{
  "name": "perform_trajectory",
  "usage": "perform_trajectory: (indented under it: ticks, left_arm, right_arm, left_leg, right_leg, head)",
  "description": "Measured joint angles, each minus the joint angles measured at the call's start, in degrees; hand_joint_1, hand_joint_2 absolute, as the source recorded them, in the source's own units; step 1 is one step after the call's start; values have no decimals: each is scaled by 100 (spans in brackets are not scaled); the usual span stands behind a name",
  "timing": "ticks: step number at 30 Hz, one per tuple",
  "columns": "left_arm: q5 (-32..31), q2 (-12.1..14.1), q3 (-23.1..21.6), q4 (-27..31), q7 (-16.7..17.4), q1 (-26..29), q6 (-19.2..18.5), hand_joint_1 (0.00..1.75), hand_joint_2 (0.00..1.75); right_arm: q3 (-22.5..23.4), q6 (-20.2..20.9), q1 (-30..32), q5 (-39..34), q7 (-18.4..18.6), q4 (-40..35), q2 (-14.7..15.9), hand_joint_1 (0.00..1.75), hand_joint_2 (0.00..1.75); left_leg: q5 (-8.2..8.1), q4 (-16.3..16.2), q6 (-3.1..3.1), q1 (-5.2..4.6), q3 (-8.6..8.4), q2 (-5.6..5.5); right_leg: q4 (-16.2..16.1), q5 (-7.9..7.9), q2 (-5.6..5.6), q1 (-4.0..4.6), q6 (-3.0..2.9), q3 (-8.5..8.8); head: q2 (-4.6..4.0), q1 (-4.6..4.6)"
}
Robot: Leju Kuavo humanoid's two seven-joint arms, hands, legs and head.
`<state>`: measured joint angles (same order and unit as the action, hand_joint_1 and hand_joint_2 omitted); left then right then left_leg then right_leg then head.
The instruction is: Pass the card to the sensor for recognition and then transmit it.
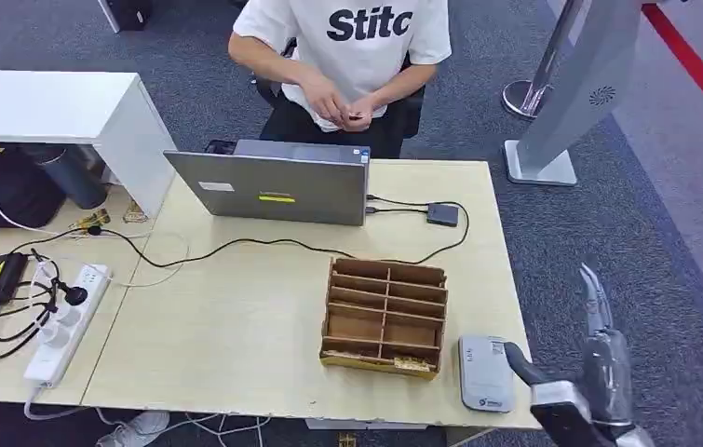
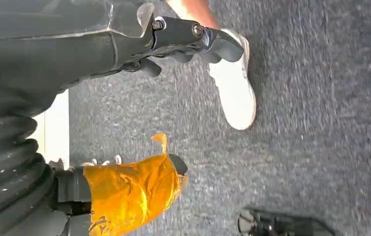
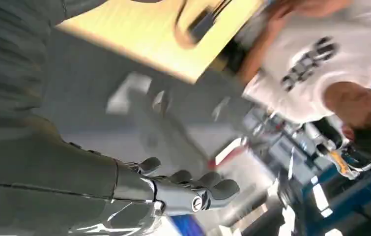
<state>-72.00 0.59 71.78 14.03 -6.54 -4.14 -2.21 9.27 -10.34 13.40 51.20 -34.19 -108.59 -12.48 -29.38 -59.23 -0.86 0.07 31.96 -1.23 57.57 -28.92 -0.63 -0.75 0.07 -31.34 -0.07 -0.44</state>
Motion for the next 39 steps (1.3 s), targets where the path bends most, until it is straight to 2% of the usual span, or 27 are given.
perform_trajectory:
  ticks: [1,2,4,6,8,11,12,17,19,26,35,36,37,39]
  left_arm:
    - [-15,0,2,0,-26,-8,-41,0,175]
    - [-61,4,2,0,-44,-18,-76,0,175]
    - [-168,11,2,0,-76,-46,-129,0,175]
    - [-251,17,2,0,-91,-72,-148,0,175]
    - [-302,26,2,0,-107,-84,-175,0,175]
    - [-310,37,2,0,-118,-90,-175,0,175]
    - [-352,42,-2,0,-133,-88,-175,0,175]
    - [-536,57,-81,0,-199,-139,-207,0,175]
    - [-597,57,-147,0,-186,-168,-227,0,175]
    - [-684,55,-278,0,-79,-249,-238,0,175]
    - [-684,52,-341,0,-76,-271,-238,0,175]
    - [-684,52,-343,0,-76,-272,-238,0,175]
    - [-684,52,-345,0,-76,-271,-238,0,175]
    - [-686,52,-345,0,-70,-271,-238,0,175]
  right_arm:
    - [-457,-381,-117,681,384,-13,149,0,175]
    - [-852,-529,-274,1067,730,0,271,0,175]
    - [-1590,-592,-777,1539,1448,144,467,0,175]
    - [-2102,-575,-1294,1684,1897,382,620,0,175]
    - [-2462,-551,-1716,1723,2031,621,723,0,175]
    - [-2774,-551,-2021,1726,2095,835,826,0,175]
    - [-2885,-507,-2137,1802,2240,928,867,0,175]
    - [-2984,24,-3071,1881,2929,1787,885,0,175]
    - [-2966,162,-3579,1852,3043,2303,858,0,175]
    - [-2798,308,-4379,1778,3170,3251,620,0,175]
    - [-2737,315,-4571,1778,3185,3620,493,0,175]
    - [-2735,315,-4579,1776,3185,3648,485,40,175]
    - [-2733,326,-4580,1747,3183,3663,476,173,175]
    - [-2698,404,-4580,1580,3144,3670,439,175,175]
  left_leg:
    - [1,0,1,1,-3,8]
    - [2,0,2,1,-6,18]
    - [6,0,4,1,-14,26]
    - [16,0,1,1,-17,23]
    - [22,-1,4,1,-16,17]
    - [22,-1,4,1,-15,13]
    - [21,-1,4,1,-8,12]
    - [23,-1,3,1,-7,22]
    - [30,-2,5,1,-8,19]
    - [32,-3,3,0,-7,16]
    - [30,-2,5,1,-3,16]
    - [30,-2,5,1,-3,16]
    - [30,-2,5,1,-3,16]
    - [30,-2,5,1,-3,17]
  right_leg:
    - [1,1,-7,0,-1,0]
    - [2,4,-14,0,-4,0]
    - [2,14,-19,0,-5,-2]
    - [2,19,-20,1,0,1]
    - [2,21,-16,1,-1,2]
    - [2,21,-14,1,-2,2]
    - [3,21,-14,1,-2,0]
    - [5,24,-19,0,-3,-6]
    - [5,29,-18,0,-1,-6]
    - [6,33,-17,0,-4,-6]
    - [5,31,-16,1,-5,-11]
    - [5,31,-16,1,-5,-11]
    - [5,31,-16,1,-5,-11]
    - [6,31,-16,1,-5,-11]
  head:
    - [0,0]
    - [0,0]
    - [0,-2]
    - [0,0]
    - [0,-2]
    - [0,0]
    - [0,2]
    - [0,0]
    - [0,0]
    - [0,0]
    - [0,0]
    - [0,0]
    - [0,0]
    - [0,0]
